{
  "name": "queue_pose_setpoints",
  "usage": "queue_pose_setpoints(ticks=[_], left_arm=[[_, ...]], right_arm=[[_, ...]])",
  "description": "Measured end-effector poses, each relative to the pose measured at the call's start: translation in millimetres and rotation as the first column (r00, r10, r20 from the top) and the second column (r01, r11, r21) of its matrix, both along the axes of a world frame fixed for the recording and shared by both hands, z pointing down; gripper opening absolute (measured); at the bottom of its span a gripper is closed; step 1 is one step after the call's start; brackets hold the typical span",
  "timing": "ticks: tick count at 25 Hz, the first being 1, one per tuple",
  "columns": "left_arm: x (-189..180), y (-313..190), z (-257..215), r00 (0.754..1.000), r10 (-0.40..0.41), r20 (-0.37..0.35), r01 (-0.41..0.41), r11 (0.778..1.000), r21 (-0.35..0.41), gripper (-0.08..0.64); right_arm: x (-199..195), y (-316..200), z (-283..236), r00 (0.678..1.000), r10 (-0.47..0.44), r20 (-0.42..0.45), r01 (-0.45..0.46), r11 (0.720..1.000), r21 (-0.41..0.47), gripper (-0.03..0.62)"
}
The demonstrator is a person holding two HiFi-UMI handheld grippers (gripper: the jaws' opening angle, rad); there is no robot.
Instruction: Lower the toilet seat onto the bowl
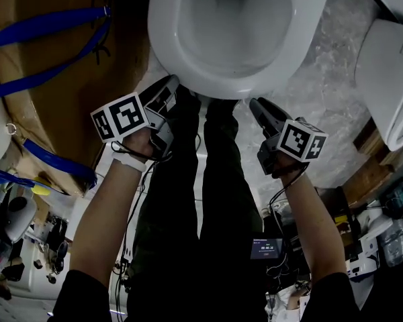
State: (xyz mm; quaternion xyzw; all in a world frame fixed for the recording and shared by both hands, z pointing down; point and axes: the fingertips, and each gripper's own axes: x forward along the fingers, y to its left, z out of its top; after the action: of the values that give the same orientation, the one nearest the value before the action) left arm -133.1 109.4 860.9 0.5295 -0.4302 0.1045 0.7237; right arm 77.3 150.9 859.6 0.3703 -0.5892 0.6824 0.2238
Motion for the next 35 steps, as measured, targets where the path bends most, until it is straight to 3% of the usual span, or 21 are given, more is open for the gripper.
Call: queue_pose_setpoints(ticks=[5,14,18,22,25,28,32,35], left_arm=[[-2.7,12.1,-26.9,1.0,0.01,0.015,-0.01,1.0,-0.005,0.091],[29.2,-6.0,-139.3,0.998,0.056,-0.011,-0.054,0.988,0.142,0.091],[45.2,-20.4,-194.3,0.992,0.123,0.013,-0.122,0.965,0.231,0.083],[59.5,-36.4,-267.4,0.99,0.141,0.002,-0.134,0.934,0.331,0.034],[68.8,-41.0,-332.1,0.983,0.183,0.023,-0.175,0.892,0.416,0.026],[78.1,-43.2,-393.4,0.964,0.246,0.104,-0.264,0.822,0.505,0.025],[85.4,-53.3,-461.8,0.929,0.288,0.232,-0.369,0.709,0.601,0.025],[89.1,-51.5,-508.3,0.918,0.29,0.271,-0.397,0.656,0.642,0.026]], right_arm=[[-10.6,7.9,-30.8,0.999,-0.039,0.022,0.038,0.999,0.025,0.137],[-13.9,-33.8,-128.8,0.999,-0.014,0.035,0.008,0.982,0.187,0.117],[-1.9,-64.4,-186.0,1.0,-0.013,0.015,0.008,0.954,0.301,0.087],[21.4,-90.3,-253.3,0.998,-0.038,-0.042,0.052,0.902,0.429,0.052],[38.3,-99.7,-311.3,0.997,-0.024,-0.072,0.058,0.861,0.505,0.048],[56.2,-108.6,-373.8,0.996,0.013,-0.09,0.042,0.81,0.585,0.048],[75.4,-128.7,-451.4,0.988,0.065,-0.14,0.053,0.711,0.702,0.048],[79.3,-129.5,-508.2,0.983,0.067,-0.174,0.093,0.632,0.77,0.048]])
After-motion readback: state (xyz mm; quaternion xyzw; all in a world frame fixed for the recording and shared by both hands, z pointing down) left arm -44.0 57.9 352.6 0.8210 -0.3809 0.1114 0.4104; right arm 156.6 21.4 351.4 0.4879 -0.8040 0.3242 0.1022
